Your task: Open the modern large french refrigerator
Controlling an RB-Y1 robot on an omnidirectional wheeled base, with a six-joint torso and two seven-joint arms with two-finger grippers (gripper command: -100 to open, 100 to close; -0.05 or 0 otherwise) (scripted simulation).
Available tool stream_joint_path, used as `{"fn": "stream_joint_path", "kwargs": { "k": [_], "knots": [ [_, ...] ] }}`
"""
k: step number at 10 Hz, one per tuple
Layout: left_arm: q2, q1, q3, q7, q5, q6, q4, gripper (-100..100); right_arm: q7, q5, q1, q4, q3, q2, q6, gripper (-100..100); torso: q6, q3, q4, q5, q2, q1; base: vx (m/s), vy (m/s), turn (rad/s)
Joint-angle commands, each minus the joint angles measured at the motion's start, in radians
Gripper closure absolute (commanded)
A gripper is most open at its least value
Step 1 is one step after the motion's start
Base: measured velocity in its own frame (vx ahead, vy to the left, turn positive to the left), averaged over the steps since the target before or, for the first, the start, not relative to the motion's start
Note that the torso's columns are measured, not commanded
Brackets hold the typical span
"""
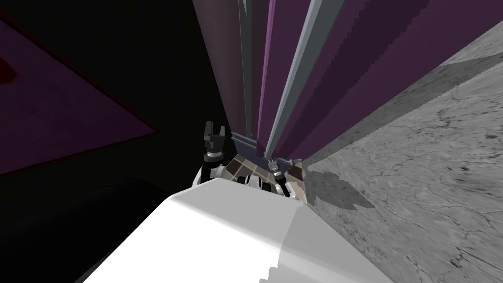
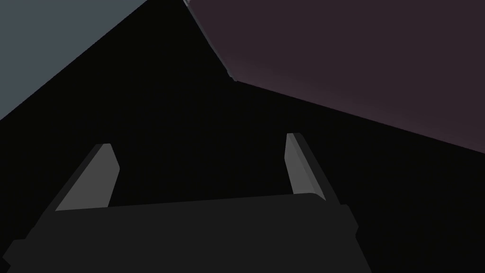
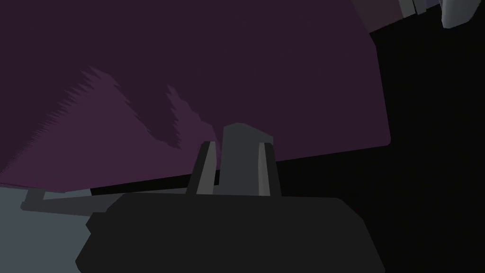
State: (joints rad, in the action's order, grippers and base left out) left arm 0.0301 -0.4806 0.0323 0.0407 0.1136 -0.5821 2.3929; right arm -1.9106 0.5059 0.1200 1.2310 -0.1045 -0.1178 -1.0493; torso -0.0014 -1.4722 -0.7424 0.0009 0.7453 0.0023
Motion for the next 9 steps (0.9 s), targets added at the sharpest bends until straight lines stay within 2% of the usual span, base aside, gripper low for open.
{"fn": "stream_joint_path", "kwargs": {
  "k": [1,4,5,6,7,8,9],
  "knots": [
    [0.0,0.0,0.0,0.0,0.0,0.0,0.0,0,0.039,0.015,-0.015,0.006,-0.04,-0.022,-0.036,100,0.002,-0.001,0.0,0.001,-0.001,0.0,-0.167,-0.177,0.108],
    [0.0,0.0,0.0,0.0,0.0,0.0,0.0,0,0.081,0.032,-0.026,0.009,-0.083,-0.048,-0.069,100,0.0,0.001,-0.002,0.001,0.002,0.002,-0.145,-0.195,0.114],
    [0.0,0.0,0.0,0.0,0.0,0.0,0.0,0,0.081,0.032,-0.026,0.009,-0.083,-0.048,-0.069,100,-0.002,0.0,-0.002,0.001,0.001,0.005,-0.08,-0.113,0.06],
    [0.0,0.0,0.0,0.0,0.0,0.0,0.0,0,0.081,0.032,-0.026,0.009,-0.083,-0.048,-0.069,100,-0.001,-0.001,-0.002,0.002,-0.001,0.009,-0.034,-0.049,-0.011],
    [0.0,0.0,0.0,0.0,0.0,0.0,0.0,0,0.079,0.032,-0.021,-0.013,-0.077,-0.055,-0.066,100,-0.002,-0.003,-0.003,0.003,-0.003,0.011,-0.01,-0.022,-0.018],
    [0.0,0.0,0.0,0.0,0.0,0.0,0.0,0,0.104,0.043,-0.023,-0.007,-0.106,-0.073,-0.092,100,-0.001,-0.003,-0.001,0.002,-0.005,0.008,-0.005,-0.162,0.168],
    [0.0,0.0,0.0,0.0,0.0,0.0,0.0,0,0.104,0.043,-0.023,-0.007,-0.106,-0.073,-0.092,100,-0.003,-0.002,0.001,-0.001,-0.003,-0.001,-0.031,-0.196,0.143]
  ]
}}
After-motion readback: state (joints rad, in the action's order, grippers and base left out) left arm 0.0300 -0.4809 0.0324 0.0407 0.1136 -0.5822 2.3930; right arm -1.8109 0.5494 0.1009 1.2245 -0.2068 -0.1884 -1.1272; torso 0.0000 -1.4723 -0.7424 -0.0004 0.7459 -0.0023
